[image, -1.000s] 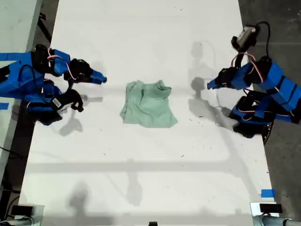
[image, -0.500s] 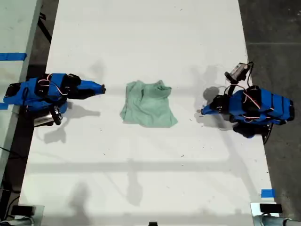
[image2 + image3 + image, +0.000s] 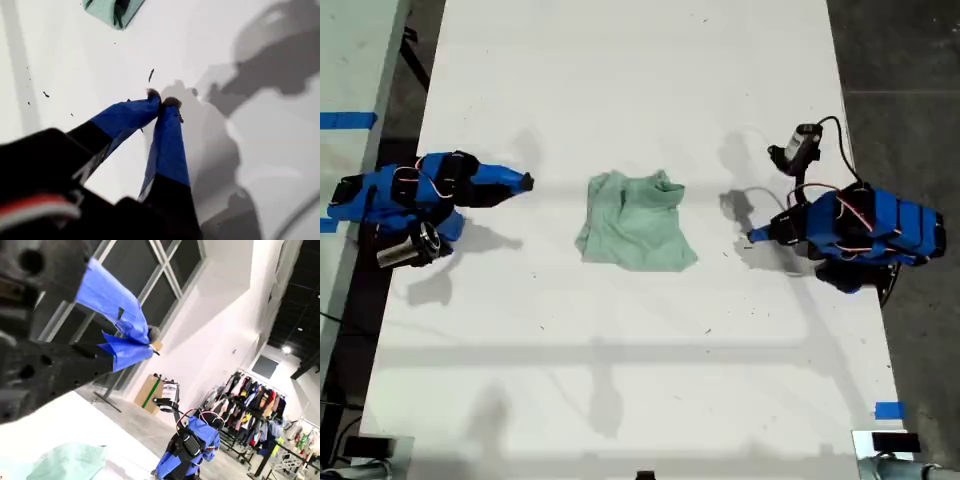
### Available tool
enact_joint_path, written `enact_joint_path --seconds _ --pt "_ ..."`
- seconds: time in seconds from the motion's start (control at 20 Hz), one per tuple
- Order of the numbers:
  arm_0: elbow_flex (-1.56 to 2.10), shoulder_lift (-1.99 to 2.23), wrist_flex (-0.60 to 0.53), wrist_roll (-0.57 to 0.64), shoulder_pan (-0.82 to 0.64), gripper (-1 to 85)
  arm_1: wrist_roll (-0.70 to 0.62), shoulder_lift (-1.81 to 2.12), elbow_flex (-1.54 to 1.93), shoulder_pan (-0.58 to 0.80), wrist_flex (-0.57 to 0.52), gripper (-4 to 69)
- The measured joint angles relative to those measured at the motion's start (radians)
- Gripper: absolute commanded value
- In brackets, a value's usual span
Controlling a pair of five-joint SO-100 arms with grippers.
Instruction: Fold tshirt
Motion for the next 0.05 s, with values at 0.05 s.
enact_joint_path --seconds 0.05 --pt "0.0 0.0 -0.002 0.0 0.003 0.1 0.0 0.0 0.0 0.0 0.0 3.5"
